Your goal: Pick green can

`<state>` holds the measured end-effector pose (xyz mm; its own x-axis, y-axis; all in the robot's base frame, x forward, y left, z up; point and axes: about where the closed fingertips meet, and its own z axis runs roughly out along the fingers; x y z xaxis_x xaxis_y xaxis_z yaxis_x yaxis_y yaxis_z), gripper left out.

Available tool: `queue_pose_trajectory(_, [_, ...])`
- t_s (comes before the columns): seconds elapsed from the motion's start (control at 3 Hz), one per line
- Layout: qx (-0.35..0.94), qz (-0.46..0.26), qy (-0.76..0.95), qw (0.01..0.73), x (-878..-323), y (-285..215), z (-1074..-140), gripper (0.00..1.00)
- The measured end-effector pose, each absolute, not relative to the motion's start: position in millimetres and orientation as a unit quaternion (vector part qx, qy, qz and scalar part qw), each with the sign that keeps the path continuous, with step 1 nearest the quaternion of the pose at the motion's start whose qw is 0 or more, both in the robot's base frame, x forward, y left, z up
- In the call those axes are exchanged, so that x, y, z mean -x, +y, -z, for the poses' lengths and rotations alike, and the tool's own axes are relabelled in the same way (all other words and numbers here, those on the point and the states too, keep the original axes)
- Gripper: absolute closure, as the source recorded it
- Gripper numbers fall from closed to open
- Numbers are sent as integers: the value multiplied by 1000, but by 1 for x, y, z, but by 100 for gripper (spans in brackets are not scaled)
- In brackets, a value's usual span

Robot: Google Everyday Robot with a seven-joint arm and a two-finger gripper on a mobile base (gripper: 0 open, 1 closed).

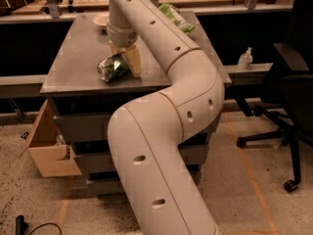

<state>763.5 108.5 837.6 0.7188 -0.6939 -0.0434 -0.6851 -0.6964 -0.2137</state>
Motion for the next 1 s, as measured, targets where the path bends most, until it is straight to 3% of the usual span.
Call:
queue_pose_trajectory(0.33, [921,20,374,108,-763,109,-838,100])
queue_pose_trajectory(0.67, [929,88,346,94,-758,120,-896,100])
queue_pose_trajectory(1.0, [931,206,278,114,-726,149,-1027,100])
